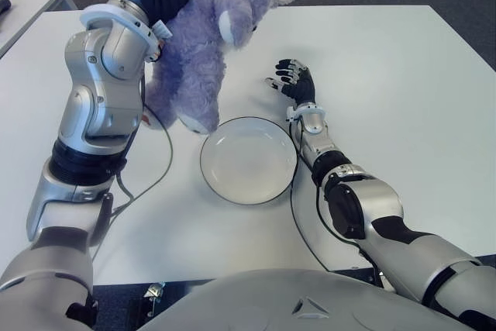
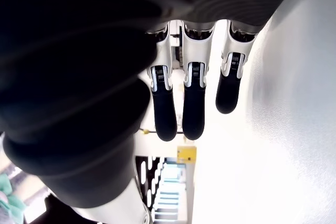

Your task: Put the doll into the plate.

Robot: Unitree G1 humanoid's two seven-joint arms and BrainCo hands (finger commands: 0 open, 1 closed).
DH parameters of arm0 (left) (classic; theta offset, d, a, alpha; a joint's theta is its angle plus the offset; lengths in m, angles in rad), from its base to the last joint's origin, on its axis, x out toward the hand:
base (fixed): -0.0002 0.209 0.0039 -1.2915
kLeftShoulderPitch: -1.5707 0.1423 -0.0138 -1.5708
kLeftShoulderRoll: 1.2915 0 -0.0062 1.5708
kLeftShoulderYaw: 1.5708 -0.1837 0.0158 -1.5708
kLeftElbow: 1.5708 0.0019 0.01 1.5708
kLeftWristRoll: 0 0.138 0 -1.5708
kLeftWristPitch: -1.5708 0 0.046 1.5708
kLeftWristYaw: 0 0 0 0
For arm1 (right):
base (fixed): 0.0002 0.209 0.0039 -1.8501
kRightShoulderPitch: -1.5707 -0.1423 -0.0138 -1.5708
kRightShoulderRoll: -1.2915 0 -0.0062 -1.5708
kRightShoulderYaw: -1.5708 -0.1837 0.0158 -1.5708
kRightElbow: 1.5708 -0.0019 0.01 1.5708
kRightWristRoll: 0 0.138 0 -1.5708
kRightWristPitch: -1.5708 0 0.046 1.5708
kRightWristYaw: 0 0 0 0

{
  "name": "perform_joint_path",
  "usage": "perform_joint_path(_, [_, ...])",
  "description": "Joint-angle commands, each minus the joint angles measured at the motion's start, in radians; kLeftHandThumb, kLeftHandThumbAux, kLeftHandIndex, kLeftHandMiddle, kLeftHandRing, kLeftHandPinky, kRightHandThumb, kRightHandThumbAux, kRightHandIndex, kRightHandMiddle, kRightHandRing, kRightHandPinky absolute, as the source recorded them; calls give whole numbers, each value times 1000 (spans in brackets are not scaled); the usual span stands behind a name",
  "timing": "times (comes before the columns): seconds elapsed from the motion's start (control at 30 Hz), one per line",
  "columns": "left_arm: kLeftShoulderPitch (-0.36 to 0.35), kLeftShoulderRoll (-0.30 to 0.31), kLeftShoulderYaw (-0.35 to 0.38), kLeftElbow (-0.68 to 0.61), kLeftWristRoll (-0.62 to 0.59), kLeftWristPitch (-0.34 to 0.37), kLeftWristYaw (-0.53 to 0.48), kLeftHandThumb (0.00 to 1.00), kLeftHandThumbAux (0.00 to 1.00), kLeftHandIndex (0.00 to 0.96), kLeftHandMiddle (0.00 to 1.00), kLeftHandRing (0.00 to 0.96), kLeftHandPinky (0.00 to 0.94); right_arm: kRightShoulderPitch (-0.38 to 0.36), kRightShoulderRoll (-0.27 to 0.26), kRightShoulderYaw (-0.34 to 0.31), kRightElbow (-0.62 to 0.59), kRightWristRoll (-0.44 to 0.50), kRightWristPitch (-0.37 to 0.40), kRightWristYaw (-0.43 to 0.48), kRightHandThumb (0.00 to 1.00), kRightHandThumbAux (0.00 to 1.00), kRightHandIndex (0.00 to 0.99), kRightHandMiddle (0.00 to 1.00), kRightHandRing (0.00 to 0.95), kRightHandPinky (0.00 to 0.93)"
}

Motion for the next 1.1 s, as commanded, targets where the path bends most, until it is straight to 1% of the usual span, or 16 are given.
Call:
perform_joint_path(0.03, [32, -3, -12, -43, 21, 16, -55, 989, 607, 750, 821, 848, 854, 199, 101, -9, 126, 6, 119, 0, 183, 967, 313, 337, 319, 250])
perform_joint_path(0.23, [46, -4, -7, -84, 21, 17, -75, 988, 606, 752, 825, 848, 862, 200, 102, -11, 126, 7, 120, -1, 197, 963, 319, 338, 315, 243])
perform_joint_path(0.37, [61, -5, 1, -112, 11, 13, -88, 984, 606, 751, 827, 849, 862, 200, 101, -10, 127, 5, 121, -3, 171, 957, 316, 337, 312, 248])
perform_joint_path(0.57, [96, -14, 6, -149, 2, 14, -98, 988, 608, 751, 826, 846, 849, 199, 101, -7, 127, 2, 119, -3, 164, 961, 309, 331, 311, 253])
perform_joint_path(0.83, [125, -27, 8, -163, -3, 20, -106, 984, 610, 751, 827, 846, 854, 200, 101, -4, 127, 0, 118, -6, 162, 966, 316, 335, 319, 260])
perform_joint_path(1.1, [146, -45, 6, -162, 0, 26, -109, 973, 609, 750, 830, 844, 859, 200, 102, -7, 127, 3, 122, -8, 153, 957, 317, 336, 313, 241])
